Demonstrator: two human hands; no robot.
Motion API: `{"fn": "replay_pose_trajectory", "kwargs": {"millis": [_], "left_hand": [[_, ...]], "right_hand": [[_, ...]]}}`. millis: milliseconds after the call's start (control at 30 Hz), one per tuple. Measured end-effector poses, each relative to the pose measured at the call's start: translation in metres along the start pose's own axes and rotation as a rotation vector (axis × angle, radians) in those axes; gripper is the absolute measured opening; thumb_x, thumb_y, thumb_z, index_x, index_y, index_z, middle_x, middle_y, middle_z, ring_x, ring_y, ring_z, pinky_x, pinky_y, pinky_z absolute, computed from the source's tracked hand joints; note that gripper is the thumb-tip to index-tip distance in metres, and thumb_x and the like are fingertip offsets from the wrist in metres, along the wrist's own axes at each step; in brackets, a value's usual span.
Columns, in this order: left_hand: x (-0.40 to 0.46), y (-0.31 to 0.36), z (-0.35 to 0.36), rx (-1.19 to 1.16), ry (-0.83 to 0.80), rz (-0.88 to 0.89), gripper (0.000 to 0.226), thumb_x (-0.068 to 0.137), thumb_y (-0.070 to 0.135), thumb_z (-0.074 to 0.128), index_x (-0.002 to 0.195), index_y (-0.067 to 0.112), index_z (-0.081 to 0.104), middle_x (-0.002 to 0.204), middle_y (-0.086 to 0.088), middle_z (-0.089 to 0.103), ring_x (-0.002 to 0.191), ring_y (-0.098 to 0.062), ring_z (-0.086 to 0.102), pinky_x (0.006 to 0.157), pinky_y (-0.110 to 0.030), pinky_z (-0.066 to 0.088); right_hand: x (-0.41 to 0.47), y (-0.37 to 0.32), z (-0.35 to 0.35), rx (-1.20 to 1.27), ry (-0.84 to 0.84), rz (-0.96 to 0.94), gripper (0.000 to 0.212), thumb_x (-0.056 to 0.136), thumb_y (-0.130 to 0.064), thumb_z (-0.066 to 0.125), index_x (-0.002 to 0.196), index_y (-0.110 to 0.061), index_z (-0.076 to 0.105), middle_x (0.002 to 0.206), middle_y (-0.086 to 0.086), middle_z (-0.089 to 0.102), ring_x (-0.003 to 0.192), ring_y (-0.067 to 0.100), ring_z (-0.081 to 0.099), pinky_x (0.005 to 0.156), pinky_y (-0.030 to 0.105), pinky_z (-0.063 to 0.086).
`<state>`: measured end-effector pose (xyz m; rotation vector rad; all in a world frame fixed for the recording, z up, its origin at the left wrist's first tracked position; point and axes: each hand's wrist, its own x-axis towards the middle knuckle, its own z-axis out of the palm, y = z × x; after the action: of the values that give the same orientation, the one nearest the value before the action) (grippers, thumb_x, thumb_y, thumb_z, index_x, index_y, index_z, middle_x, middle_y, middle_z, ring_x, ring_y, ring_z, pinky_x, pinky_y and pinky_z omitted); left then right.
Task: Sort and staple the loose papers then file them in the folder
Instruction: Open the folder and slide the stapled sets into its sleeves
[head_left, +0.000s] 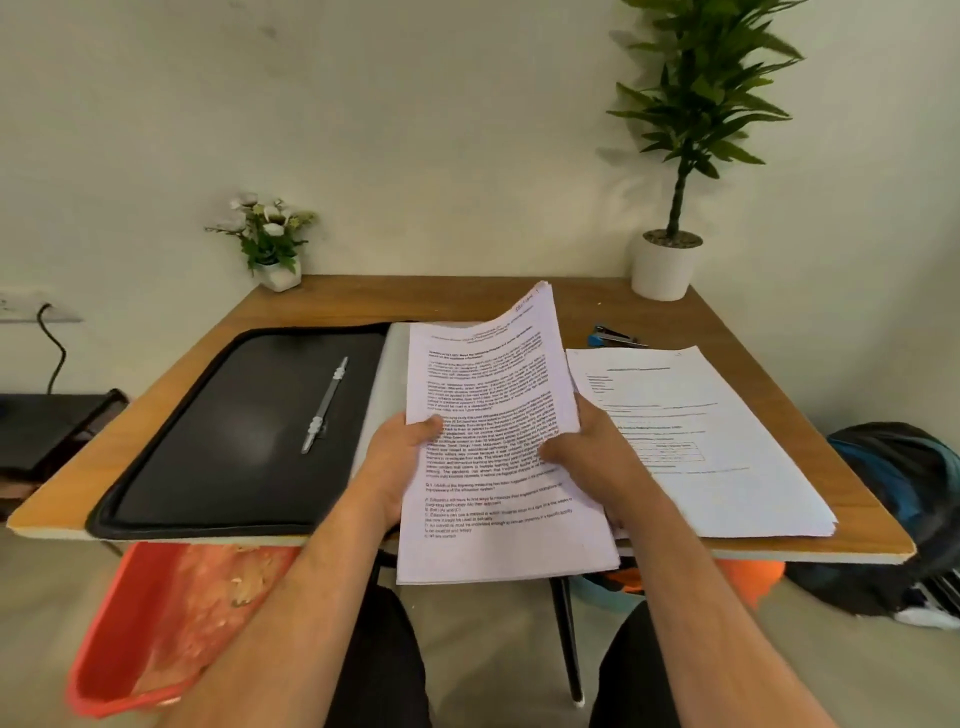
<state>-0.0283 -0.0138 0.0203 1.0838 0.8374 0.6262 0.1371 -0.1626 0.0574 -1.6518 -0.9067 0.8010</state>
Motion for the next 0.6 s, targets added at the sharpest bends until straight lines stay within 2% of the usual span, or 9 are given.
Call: {"fn": "replay_pose_trajectory", "kwargs": {"millis": [100,167,200,267,333,400,500,533,600], "left_hand": [[-0.004,0.0,-0.002,-0.14,0.052,-0.002,0.028,0.097,0.019,0.057,0.12,0.005,0.062,0.108,-0.021,0.073,0.092,-0.042,0.067,0.077,-0.046,0.057],[-0.006,0.005,-0.009,-0.283,0.033,0.026,0.046,0.079,0.034,0.07,0.111,0.001,0.064,0.096,-0.022,0.066,0.083,-0.038,0.061,0.071,-0.039,0.053],[-0.007,0.008,-0.013,-0.347,0.012,0.044,0.054,0.076,0.042,0.071,0.112,0.003,0.064,0.095,-0.019,0.063,0.08,-0.035,0.061,0.069,-0.035,0.052],[-0.011,0.013,-0.018,-0.471,-0.06,0.078,0.047,0.092,0.047,0.051,0.117,0.01,0.067,0.095,-0.012,0.069,0.078,-0.027,0.066,0.066,-0.032,0.055],[-0.014,0.016,-0.013,-0.5,-0.127,0.122,0.04,0.102,0.034,0.04,0.125,0.014,0.066,0.095,-0.008,0.073,0.077,-0.022,0.07,0.063,-0.029,0.059],[-0.019,0.018,0.003,-0.4,-0.149,0.168,0.039,0.101,0.021,0.044,0.136,0.018,0.06,0.104,-0.009,0.075,0.084,-0.023,0.074,0.067,-0.032,0.061],[-0.022,0.014,0.028,-0.205,-0.147,0.158,0.042,0.106,0.018,0.044,0.146,0.031,0.049,0.125,-0.008,0.072,0.113,-0.029,0.07,0.092,-0.044,0.058],[-0.022,0.011,0.032,-0.137,-0.127,0.165,0.044,0.106,0.019,0.046,0.148,0.035,0.047,0.127,-0.006,0.071,0.115,-0.028,0.069,0.094,-0.045,0.057],[-0.025,0.005,0.039,0.003,-0.082,0.206,0.051,0.103,0.021,0.055,0.148,0.04,0.044,0.129,-0.002,0.069,0.111,-0.023,0.071,0.086,-0.037,0.06]], "right_hand": [[0.007,0.002,0.01,-0.117,0.053,-0.023,0.032,0.09,-0.01,0.065,0.116,-0.028,0.058,0.106,-0.009,0.069,0.096,0.008,0.064,0.07,0.021,0.047],[0.013,0.002,0.014,-0.112,0.086,-0.023,0.034,0.09,-0.01,0.067,0.12,-0.025,0.06,0.108,-0.008,0.071,0.099,0.011,0.066,0.069,0.021,0.047],[0.014,0.002,0.016,-0.103,0.099,-0.024,0.034,0.09,-0.01,0.068,0.119,-0.025,0.061,0.109,-0.008,0.072,0.099,0.011,0.066,0.069,0.02,0.047],[0.013,0.0,0.021,-0.062,0.113,-0.034,0.035,0.089,-0.008,0.067,0.117,-0.028,0.062,0.108,-0.01,0.073,0.099,0.01,0.067,0.071,0.02,0.048],[0.013,0.001,0.028,0.01,0.11,-0.034,0.037,0.089,-0.005,0.065,0.118,-0.028,0.062,0.106,-0.014,0.072,0.098,0.007,0.067,0.073,0.02,0.052],[0.014,0.0,0.034,0.053,0.097,-0.028,0.038,0.089,-0.005,0.065,0.121,-0.025,0.063,0.107,-0.015,0.072,0.101,0.008,0.067,0.083,0.027,0.056],[0.016,-0.005,0.04,-0.002,0.097,-0.066,0.039,0.091,-0.006,0.063,0.124,-0.027,0.057,0.112,-0.014,0.069,0.11,0.012,0.065,0.09,0.03,0.052],[0.015,-0.005,0.042,0.015,0.108,-0.09,0.047,0.091,-0.007,0.063,0.131,-0.027,0.052,0.118,-0.013,0.066,0.113,0.011,0.063,0.092,0.031,0.052],[0.009,-0.002,0.045,0.089,0.157,-0.121,0.08,0.088,-0.016,0.07,0.153,-0.029,0.025,0.136,-0.009,0.058,0.119,0.009,0.059,0.099,0.034,0.05]]}}
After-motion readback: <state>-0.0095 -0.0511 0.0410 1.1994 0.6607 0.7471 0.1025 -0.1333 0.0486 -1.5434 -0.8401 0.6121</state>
